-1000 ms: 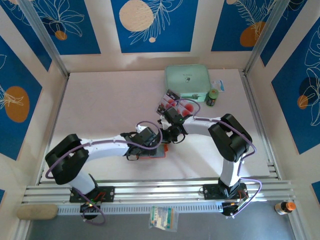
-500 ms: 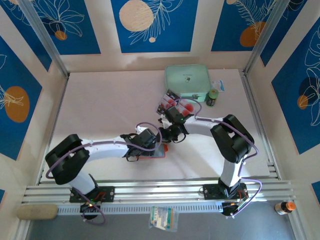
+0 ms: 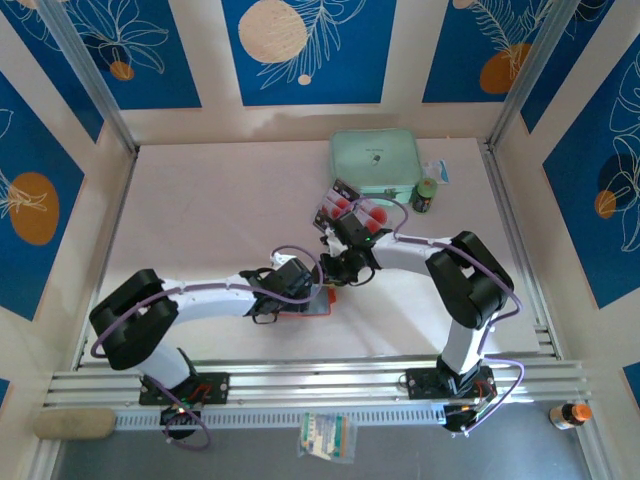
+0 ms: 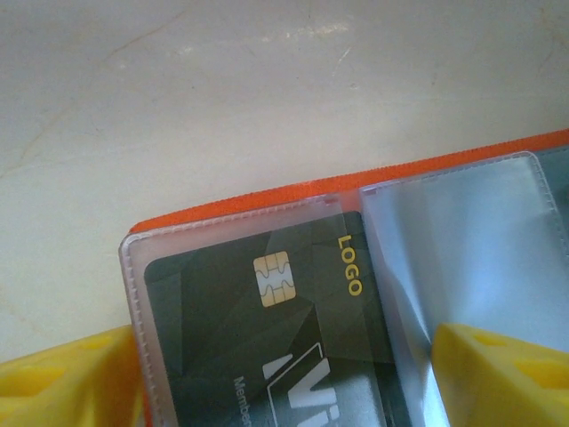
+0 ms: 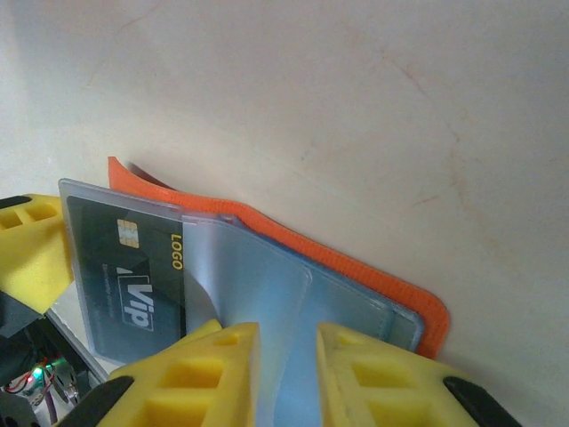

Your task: Put the credit cards into the card holder

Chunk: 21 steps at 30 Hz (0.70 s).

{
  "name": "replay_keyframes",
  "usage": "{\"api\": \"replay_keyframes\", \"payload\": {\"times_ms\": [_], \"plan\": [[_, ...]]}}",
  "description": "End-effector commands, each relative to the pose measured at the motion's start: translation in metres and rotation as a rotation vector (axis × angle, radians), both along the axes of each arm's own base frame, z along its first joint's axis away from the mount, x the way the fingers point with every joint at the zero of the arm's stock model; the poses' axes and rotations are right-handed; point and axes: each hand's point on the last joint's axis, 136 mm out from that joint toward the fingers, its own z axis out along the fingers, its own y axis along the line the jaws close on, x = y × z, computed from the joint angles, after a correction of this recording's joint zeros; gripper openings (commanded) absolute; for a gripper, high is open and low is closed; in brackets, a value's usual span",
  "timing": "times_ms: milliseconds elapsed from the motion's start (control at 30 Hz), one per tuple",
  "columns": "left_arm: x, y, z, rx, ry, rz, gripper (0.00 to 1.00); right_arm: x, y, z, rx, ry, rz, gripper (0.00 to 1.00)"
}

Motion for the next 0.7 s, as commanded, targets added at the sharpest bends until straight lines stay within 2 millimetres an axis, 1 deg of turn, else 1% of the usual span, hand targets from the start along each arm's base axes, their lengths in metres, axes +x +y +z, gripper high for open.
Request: {"api": "replay_keyframes", "payload": {"times_ms": [0,167,300,400,567,667], "plan": [[-0.006,0.004,-0.001,0.010,0.002,-0.002,0.81,-0.012,0.003,-0.012,0.002,0.056,0.014,0.24],[-0.006,0.003,0.000,0.008,-0.003,-0.003,0.82,-0.014,0.009,-0.012,0.031,0.081,0.027,0.23],[-0.006,0.004,0.001,0.006,-0.008,-0.001,0.83,-0.015,0.014,-0.007,0.055,0.088,0.032,0.20],[-0.005,0.004,0.005,-0.003,-0.018,0.003,0.86,-0.015,0.016,0.000,0.076,0.087,0.036,0.18],[-0.002,0.003,0.021,-0.047,-0.060,0.016,0.93,-0.016,0.022,0.015,0.113,0.089,0.044,0.18],[-0.001,0.007,0.035,-0.075,-0.097,0.035,0.97,-0.018,0.025,0.025,0.123,0.079,0.051,0.21]]}}
